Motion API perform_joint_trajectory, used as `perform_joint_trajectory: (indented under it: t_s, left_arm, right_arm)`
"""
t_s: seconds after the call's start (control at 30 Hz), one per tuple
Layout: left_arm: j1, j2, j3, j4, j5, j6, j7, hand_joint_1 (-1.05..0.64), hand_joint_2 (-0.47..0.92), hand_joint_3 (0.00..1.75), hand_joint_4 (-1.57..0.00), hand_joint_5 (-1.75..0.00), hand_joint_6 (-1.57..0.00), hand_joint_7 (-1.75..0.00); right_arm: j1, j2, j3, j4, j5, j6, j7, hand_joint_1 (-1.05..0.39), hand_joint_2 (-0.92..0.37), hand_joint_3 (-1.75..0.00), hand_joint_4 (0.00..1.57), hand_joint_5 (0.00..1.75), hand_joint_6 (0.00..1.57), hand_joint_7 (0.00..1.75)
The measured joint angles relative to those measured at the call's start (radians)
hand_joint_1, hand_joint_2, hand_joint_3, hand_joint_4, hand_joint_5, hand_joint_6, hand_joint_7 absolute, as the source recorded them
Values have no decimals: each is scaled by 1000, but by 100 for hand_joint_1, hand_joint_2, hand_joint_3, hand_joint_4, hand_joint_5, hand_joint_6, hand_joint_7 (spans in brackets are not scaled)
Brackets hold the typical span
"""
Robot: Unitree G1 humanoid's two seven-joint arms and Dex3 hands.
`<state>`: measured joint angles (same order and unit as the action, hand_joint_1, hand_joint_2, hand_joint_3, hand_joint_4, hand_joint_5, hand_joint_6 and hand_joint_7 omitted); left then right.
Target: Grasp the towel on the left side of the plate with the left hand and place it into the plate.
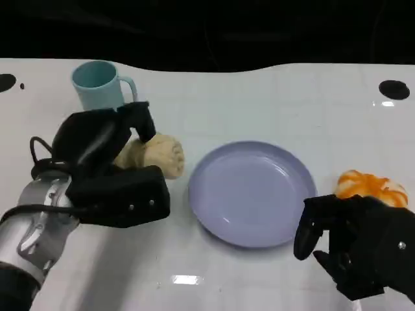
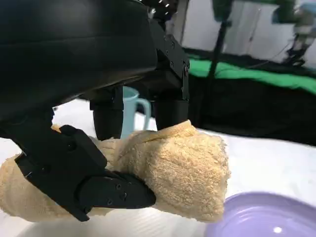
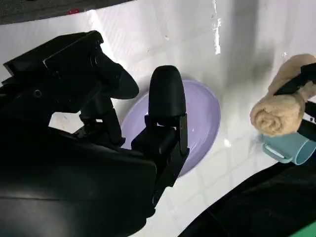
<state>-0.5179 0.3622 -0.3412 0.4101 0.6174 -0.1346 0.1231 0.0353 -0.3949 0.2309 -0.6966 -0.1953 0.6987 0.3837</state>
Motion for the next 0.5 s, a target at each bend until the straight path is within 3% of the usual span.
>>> perform_joint_trajectory:
  t_s: [0.07,0.1,0.23,0.5]
  left_arm:
    - [0,-6,-4,-39,0,0,-18,-22,47,99,-90,-175,-63,-174]
    - [0,-11,-6,-60,1,0,-26,-22,48,94,-91,-175,-67,-162]
    - [1,-40,-28,-155,18,6,-64,-23,47,98,-91,-175,-63,-173]
    - [3,-136,-103,-279,80,81,-150,-19,45,104,-90,-175,-61,-175]
  right_arm:
    - [0,0,0,0,0,0,0,-3,-55,-110,74,175,71,141]
    - [0,0,0,0,0,0,0,-3,-54,-110,74,175,71,141]
    - [0,0,0,1,0,0,-1,-3,-55,-109,74,175,71,141]
    - [0,0,1,1,0,-1,-1,-3,-55,-109,75,175,70,142]
